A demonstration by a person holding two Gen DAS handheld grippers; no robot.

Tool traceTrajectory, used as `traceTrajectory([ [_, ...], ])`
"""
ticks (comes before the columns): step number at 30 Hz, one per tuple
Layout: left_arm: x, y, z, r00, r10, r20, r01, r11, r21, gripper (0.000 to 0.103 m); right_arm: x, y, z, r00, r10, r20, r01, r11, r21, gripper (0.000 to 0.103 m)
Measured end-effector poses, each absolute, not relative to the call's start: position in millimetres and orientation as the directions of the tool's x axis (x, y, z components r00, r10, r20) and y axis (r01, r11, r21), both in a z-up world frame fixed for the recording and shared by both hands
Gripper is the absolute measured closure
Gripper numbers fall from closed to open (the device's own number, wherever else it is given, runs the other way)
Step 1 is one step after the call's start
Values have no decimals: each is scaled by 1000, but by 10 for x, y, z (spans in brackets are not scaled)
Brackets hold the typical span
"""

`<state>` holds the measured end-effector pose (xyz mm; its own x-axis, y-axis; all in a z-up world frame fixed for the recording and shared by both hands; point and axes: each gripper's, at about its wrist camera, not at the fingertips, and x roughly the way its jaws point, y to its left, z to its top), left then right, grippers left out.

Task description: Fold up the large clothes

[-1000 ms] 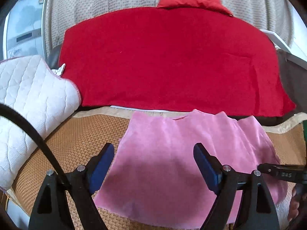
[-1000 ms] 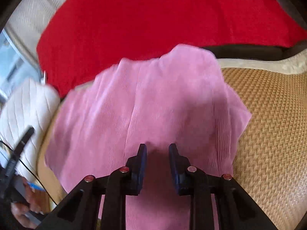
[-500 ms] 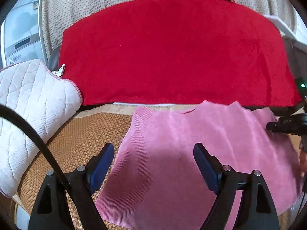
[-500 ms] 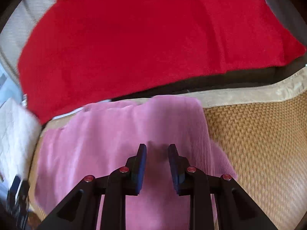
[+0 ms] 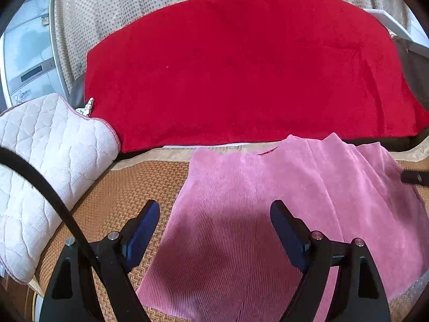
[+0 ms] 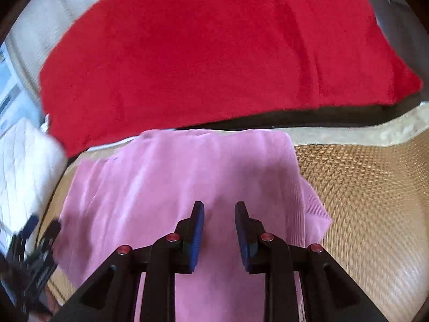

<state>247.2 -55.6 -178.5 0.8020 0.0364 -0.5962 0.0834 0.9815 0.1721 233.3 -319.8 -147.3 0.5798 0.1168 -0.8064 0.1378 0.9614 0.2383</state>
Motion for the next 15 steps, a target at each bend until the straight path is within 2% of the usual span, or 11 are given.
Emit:
traceTrajectory([
  [3, 2402, -558, -1738, 808, 28, -589, 88, 982, 166, 18, 2066, -3112, -1420, 583, 146, -799, 107, 961, 254, 72],
  [4, 2369, -568, -1723, 812, 29, -583, 89, 981, 173, 18, 1937, -3068, -1448, 577, 146, -804, 103, 963, 248, 61],
  [5, 2345, -577, -1718, 814, 30, -580, 92, 979, 180, 18, 1842, -3037, -1482, 570, 145, -808, 104, 964, 246, 31],
  [6, 2321, -588, -1721, 815, 30, -579, 97, 978, 187, 18, 1767, -3003, -1543, 561, 144, -815, 113, 962, 247, 21],
  [7, 2308, -597, -1740, 810, 26, -586, 106, 976, 190, 18, 1659, -2986, -1637, 551, 149, -821, 131, 956, 261, 18],
  [9, 2340, -605, -1859, 770, 5, -638, 143, 973, 180, 8, 1623, -2933, -1754, 506, 145, -850, 138, 959, 246, 18],
  [12, 2491, -637, -2156, 657, -2, -754, 199, 965, 171, 8, 1618, -2811, -1688, 531, 97, -842, 112, 977, 183, 28],
  [13, 2550, -626, -2246, 609, -10, -793, 208, 967, 147, 8, 1599, -2817, -1607, 557, 109, -823, 103, 975, 198, 39],
  [15, 2558, -562, -2214, 613, -42, -789, 190, 977, 96, 8, 1553, -2843, -1422, 620, 52, -782, 128, 978, 167, 40],
])
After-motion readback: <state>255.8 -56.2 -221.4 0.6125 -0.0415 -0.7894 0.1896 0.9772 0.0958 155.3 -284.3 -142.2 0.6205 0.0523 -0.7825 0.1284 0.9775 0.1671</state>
